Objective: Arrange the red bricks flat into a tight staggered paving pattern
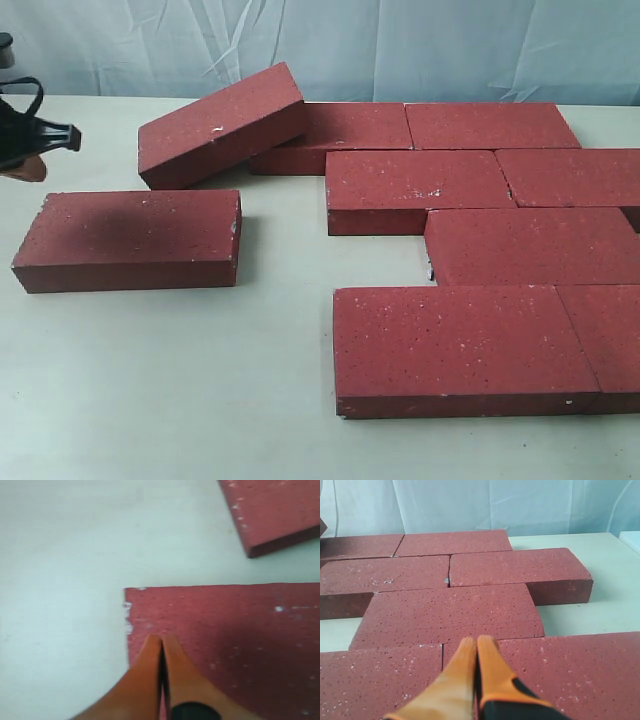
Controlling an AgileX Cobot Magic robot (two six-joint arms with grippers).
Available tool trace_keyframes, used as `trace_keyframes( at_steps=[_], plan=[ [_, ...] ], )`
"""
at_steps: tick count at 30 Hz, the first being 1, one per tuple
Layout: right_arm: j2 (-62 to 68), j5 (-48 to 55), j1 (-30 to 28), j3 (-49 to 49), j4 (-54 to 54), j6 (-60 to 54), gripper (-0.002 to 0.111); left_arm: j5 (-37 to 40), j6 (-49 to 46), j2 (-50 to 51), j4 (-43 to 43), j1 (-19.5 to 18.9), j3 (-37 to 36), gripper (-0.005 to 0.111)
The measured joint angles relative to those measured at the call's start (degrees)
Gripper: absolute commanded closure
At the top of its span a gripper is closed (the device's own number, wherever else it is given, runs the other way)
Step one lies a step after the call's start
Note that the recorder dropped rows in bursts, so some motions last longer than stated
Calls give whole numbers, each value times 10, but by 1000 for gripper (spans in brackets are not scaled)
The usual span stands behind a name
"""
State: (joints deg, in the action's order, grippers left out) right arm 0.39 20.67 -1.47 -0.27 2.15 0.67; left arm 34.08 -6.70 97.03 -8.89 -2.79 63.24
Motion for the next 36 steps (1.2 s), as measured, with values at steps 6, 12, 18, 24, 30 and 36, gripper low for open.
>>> trace_keyframes(
  at_steps=[6,12,18,24,30,36],
  plan=[
    [0,0,0,0,0,0,109,-2,2,5,54,-37,0,107],
    [0,0,0,0,0,0,109,-25,2,43,73,-44,0,107],
    [0,0,0,0,0,0,109,-57,2,85,102,-45,0,107],
    [0,0,0,0,0,0,109,-77,2,112,107,-45,0,107],
    [0,0,0,0,0,0,109,-89,0,130,97,-45,0,107],
    [0,0,0,0,0,0,109,-108,-39,131,65,-31,0,107]
  ],
)
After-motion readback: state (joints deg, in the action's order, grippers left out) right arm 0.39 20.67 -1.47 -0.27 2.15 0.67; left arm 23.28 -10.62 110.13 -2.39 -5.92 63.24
